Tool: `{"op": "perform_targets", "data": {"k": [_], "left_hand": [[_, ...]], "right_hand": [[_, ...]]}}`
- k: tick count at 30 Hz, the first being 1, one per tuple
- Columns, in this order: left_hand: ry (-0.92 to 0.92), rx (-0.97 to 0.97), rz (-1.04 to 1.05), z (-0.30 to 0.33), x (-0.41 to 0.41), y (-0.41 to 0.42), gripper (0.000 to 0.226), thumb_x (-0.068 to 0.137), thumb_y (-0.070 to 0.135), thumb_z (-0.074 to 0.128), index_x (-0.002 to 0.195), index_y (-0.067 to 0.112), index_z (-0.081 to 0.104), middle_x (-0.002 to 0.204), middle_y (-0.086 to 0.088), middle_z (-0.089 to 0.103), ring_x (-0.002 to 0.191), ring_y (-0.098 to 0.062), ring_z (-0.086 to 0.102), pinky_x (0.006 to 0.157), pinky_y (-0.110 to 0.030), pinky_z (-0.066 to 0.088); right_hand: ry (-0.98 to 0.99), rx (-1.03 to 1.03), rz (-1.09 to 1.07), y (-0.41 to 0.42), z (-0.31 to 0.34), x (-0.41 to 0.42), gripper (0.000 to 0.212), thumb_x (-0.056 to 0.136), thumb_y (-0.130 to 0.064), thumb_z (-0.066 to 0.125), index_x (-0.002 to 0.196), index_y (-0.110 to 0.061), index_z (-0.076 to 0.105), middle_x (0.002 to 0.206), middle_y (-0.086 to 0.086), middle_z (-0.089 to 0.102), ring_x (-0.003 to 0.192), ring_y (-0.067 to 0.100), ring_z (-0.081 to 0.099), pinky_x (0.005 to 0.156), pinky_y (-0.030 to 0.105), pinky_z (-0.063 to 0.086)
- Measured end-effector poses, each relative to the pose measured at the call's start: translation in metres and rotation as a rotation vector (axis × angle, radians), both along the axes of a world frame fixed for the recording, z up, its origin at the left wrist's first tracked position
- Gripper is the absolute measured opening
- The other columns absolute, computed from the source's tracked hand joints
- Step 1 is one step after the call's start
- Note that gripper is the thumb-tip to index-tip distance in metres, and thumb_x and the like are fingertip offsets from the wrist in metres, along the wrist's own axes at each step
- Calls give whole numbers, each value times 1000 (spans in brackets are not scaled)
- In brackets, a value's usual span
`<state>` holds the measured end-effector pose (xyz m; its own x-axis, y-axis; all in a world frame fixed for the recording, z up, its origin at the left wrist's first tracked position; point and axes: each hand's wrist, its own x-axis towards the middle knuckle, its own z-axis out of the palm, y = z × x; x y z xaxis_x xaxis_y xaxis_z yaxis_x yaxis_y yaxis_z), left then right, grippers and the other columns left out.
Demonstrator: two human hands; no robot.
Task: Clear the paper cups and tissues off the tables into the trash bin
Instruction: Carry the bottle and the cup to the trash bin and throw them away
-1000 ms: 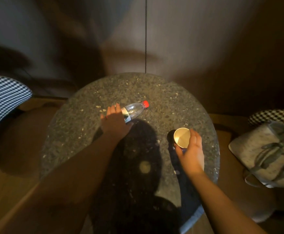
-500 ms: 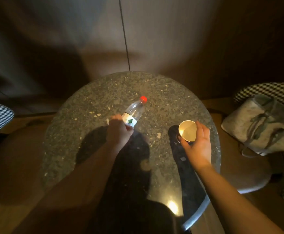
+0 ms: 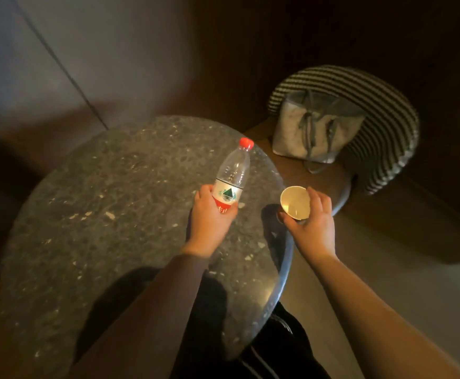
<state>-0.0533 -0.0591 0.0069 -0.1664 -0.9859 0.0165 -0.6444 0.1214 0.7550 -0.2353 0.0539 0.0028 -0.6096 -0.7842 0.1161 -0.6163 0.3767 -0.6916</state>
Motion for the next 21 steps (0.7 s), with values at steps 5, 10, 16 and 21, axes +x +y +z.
{"op": "perform_targets", "data": {"k": [5,10,16,21], "left_hand": [[25,1,-254,5,-68,49,55,70,32,79,111,10,49,104,-11,58,92,-31,58,74,-38,48],[45,37,-524,8,-137,113,54,71,30,79,110,11,46,109,-7,54,96,-26,56,76,-38,51],[7,100,-840,4,-203,213,55,74,33,76,114,15,43,111,-4,52,98,-23,56,78,-40,54],[0,108,-1025,-1,-247,305,57,73,28,78,115,12,43,114,-7,51,100,-25,56,78,-36,54]], "right_hand": [[11,19,-294,90,-1,-30,80,73,-40,77,139,-16,37,134,0,40,116,22,50,90,30,46],[22,56,-576,187,-3,-53,82,73,-42,76,140,-20,33,136,-2,38,118,21,47,88,29,41],[10,95,-905,309,-4,-60,83,73,-42,76,141,-20,32,136,-2,37,117,19,46,86,25,36],[12,120,-1127,403,-1,-64,84,74,-40,76,142,-18,32,138,1,37,119,21,45,90,27,37]]}}
